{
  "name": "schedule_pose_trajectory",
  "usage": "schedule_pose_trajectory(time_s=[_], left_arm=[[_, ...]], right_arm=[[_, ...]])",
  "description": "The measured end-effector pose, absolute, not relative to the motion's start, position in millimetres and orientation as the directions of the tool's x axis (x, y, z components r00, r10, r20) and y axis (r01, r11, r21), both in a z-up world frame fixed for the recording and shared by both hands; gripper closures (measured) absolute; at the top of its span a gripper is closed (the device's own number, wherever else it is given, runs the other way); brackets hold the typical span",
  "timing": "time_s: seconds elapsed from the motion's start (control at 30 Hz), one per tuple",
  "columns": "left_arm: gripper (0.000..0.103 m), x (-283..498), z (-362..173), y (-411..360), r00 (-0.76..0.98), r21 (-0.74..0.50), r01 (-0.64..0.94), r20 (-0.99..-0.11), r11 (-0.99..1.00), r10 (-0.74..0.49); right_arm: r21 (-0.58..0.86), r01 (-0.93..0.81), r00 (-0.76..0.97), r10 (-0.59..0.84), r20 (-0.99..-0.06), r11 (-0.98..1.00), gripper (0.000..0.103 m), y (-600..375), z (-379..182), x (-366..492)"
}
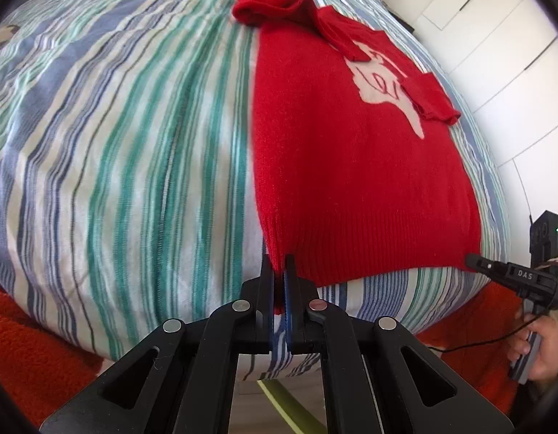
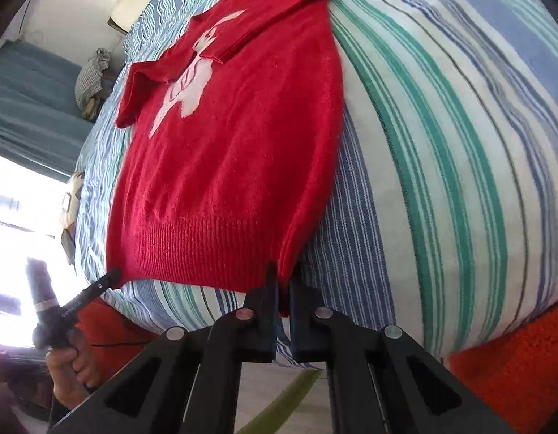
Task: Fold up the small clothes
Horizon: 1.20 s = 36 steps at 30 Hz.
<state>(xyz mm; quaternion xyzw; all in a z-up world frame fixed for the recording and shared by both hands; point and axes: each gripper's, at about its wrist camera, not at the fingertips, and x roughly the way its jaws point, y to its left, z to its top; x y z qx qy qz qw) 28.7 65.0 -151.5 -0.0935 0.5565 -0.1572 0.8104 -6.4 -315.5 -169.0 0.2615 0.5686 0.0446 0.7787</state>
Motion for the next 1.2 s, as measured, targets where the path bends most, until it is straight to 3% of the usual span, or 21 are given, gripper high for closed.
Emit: schedule_pose_trajectory(time_s=[0.1,0.2,0.57,0.8,1.03,1.13,1.17,1.2], left_arm=[[0.101,21,-150,74,0.334,-0.374,0.118,-0.857,0.920,-0.391],[0.101,23,-165,61,0.300,-0.353,0.129,-0.876,0.927,-0.376],[0.101,33,-186,48,0.272,-0.292,0.112,-0.910,0.950,-0.312],[0.100,32,-186,33,0.297,-0.208,0.137,-0.924,0.968,-0.241],[0.094,31,-182,17,0.320,-0.095,0.175,-0.936,0.980,-0.148],[0.077,28,-178,8,0.332,-0.026,0.204,-0.939,0.979,-0.094],[0.057,27,-177,7,0.329,-0.011,0.209,-0.941,0.978,-0.081],[0.027,26,-177,7,0.313,0.001,0.212,-0.947,0.977,-0.067]], right_arm=[[0.333,0.222,0.350,0.244,-0.905,0.916,0.099,-323,-146,-18],[0.280,0.250,0.307,0.199,-0.931,0.927,0.099,-332,-158,-19],[0.256,0.291,0.304,0.164,-0.938,0.922,0.100,-338,-185,-11],[0.131,0.219,0.301,0.061,-0.952,0.967,0.100,-314,-181,-8],[0.150,0.224,0.308,0.076,-0.948,0.963,0.099,-312,-177,-11],[0.183,0.223,0.305,0.110,-0.946,0.958,0.091,-320,-172,-14],[0.202,0.223,0.299,0.130,-0.945,0.954,0.088,-323,-170,-15],[0.222,0.222,0.287,0.154,-0.946,0.949,0.079,-326,-169,-15]])
